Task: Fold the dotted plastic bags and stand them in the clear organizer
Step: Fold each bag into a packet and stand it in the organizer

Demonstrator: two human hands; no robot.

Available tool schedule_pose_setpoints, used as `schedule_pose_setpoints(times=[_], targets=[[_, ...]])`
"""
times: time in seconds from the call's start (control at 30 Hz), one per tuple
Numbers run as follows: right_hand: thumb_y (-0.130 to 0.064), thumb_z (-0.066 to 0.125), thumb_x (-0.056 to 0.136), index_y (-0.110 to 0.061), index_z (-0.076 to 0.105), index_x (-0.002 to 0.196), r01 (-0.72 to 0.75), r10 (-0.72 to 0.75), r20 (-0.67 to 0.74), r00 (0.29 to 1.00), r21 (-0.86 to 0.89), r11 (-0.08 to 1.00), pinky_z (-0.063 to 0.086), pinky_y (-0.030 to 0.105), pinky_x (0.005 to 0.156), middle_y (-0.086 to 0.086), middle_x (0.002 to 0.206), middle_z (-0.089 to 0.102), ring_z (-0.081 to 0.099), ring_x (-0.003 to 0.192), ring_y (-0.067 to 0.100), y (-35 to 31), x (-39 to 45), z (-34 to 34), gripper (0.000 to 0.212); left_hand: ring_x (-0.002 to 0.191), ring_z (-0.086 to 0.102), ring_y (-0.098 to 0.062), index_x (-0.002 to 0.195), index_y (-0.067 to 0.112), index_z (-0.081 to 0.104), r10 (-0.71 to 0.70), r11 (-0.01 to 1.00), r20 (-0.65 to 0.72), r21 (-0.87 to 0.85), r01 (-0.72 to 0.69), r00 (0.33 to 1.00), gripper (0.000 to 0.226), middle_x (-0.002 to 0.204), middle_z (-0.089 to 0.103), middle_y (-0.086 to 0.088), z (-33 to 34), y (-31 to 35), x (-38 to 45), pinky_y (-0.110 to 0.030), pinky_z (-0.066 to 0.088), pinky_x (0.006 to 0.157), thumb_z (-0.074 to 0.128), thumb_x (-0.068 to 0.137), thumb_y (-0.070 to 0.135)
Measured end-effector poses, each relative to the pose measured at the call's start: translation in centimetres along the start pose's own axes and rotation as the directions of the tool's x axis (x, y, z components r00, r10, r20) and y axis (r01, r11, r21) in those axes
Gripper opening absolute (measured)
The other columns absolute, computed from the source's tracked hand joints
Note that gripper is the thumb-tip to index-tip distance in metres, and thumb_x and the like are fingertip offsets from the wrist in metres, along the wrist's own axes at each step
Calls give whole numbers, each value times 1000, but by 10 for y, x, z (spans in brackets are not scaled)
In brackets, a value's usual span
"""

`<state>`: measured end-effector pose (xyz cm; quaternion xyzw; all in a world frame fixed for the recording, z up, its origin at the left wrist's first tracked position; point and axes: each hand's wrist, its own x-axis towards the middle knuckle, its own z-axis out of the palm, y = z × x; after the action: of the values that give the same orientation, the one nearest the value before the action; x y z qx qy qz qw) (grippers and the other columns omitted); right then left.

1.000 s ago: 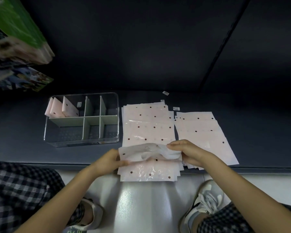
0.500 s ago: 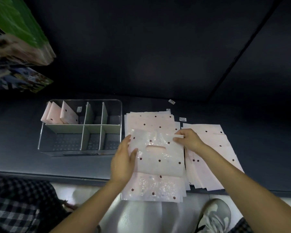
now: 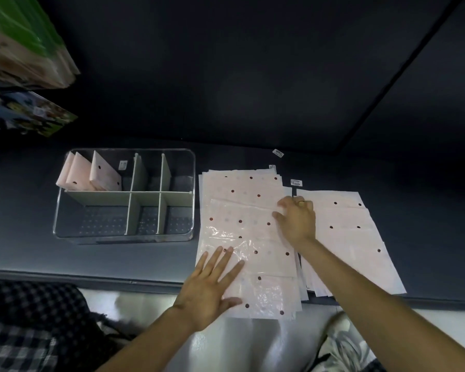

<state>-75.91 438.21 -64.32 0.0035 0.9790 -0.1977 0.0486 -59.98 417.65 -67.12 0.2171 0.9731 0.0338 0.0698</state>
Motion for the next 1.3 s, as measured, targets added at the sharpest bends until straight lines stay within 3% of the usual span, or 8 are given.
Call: schedule_pose_setpoints(times=[0.1,0.23,0.43,0.57,0.7,0.93,1.1,1.3], targets=[[-21,63,87,-6,63,119,447,-463,-183,867,-126,886,45,43,99,12,124,61,55,118,33,-17,-55,10,36,136,34,-32,144,24,37,8,1000,8,27,-8,1000,70,149,35,-11,-5,1,2,-42,18,107,24,89,67],[-53,30,95,-4,46,137,711,-665,252,703,-247,658,38,41,107,10,145,42,40,134,23,0,-124,38,66,138,28,-33,144,22,36,-6,1000,64,16,5,998,72,151,30,-12,-9,2,4,-42,12,109,20,90,66],[-67,27,91,-6,37,142,681,-527,431,732,-444,582,14,37,110,10,150,32,33,138,21,71,-132,-4,80,140,-27,-25,144,29,-22,48,999,199,-11,-47,979,76,151,-32,-5,-1,-24,-8,-45,-17,114,6,86,70],[-67,31,89,-11,53,132,726,-591,422,687,-417,547,26,35,109,6,141,47,43,132,18,78,-126,-24,74,142,21,-31,148,19,26,33,998,103,47,-38,994,75,155,19,-13,-11,-33,-20,-49,25,112,18,90,65],[-44,73,76,-11,74,96,692,-672,179,718,-291,661,56,30,83,5,110,70,67,101,20,52,-111,-22,39,103,66,-22,103,19,72,-17,990,-162,-140,-6,987,50,113,68,-6,-24,-23,-5,-31,56,77,42,86,54],[-4,83,41,-13,73,73,675,-656,190,731,-345,652,49,20,46,1,78,69,64,65,16,29,-97,-10,35,124,44,-16,111,15,60,-121,943,-80,-322,89,989,40,132,48,2,-18,-19,18,-27,45,92,62,85,46],[-17,48,98,-18,62,123,561,-523,319,790,-33,827,37,17,95,-5,125,60,51,117,12,43,-79,-18,29,136,30,-11,132,25,48,-119,927,-23,-361,103,993,57,148,34,8,-23,-29,26,-27,28,110,54,86,58],[-18,60,92,-19,72,97,146,-377,495,783,443,885,43,11,83,-14,96,69,61,92,-5,41,-69,-47,13,119,50,-3,124,30,58,-91,844,60,-525,109,994,47,128,56,17,-34,-44,19,-10,31,94,69,81,44]])
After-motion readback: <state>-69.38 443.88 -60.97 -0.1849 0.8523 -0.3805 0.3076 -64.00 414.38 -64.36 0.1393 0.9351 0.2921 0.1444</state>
